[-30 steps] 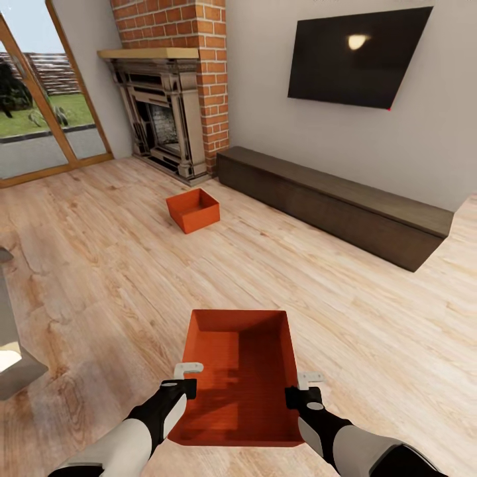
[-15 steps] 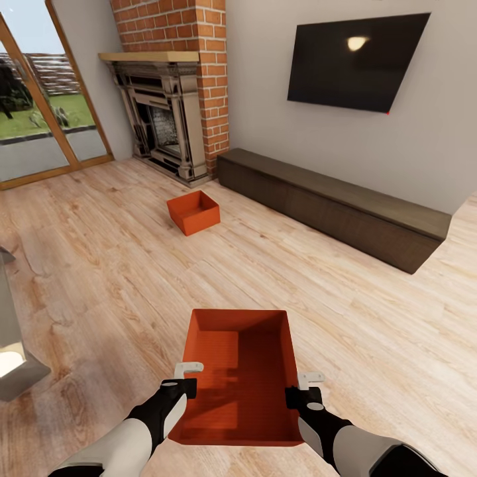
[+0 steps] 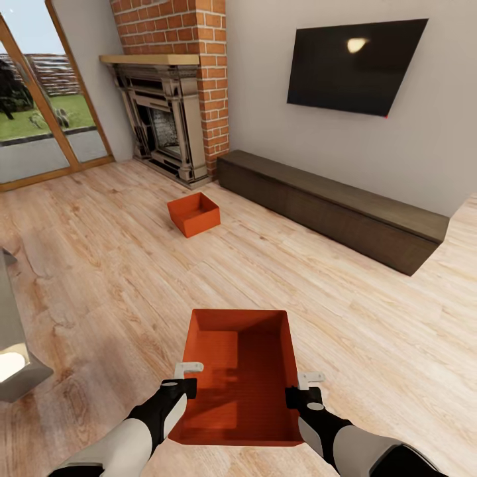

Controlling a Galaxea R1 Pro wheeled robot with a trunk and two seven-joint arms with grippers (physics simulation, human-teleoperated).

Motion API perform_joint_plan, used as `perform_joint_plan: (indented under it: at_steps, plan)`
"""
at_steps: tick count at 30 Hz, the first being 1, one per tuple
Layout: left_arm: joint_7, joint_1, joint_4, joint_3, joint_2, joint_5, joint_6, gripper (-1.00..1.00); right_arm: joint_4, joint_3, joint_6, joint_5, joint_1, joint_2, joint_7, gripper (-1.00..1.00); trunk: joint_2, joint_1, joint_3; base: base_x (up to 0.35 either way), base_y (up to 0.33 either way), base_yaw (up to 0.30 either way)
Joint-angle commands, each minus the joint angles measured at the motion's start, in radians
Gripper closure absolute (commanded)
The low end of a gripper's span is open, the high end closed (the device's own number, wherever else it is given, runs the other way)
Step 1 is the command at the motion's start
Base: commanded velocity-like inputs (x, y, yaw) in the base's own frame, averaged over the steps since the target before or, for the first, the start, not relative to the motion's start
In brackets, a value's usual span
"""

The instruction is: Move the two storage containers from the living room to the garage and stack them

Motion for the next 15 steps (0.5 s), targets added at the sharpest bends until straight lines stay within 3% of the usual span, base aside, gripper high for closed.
perform_joint_plan:
  at_steps: [1,15]
  plan:
    - [0.008,0.000,0.002,0.011,0.002,-0.013,0.009,1.00,-0.001,-0.005,-0.013,-0.006,-0.001,-0.002,-0.007,1.00,0.007,-0.004,0.003,0.000,0.000,0.000]
    - [0.008,0.000,0.002,0.011,0.002,-0.013,0.010,1.00,-0.001,-0.005,-0.013,-0.006,-0.001,-0.002,-0.007,1.00,0.105,-0.058,0.046,0.000,0.000,0.000]
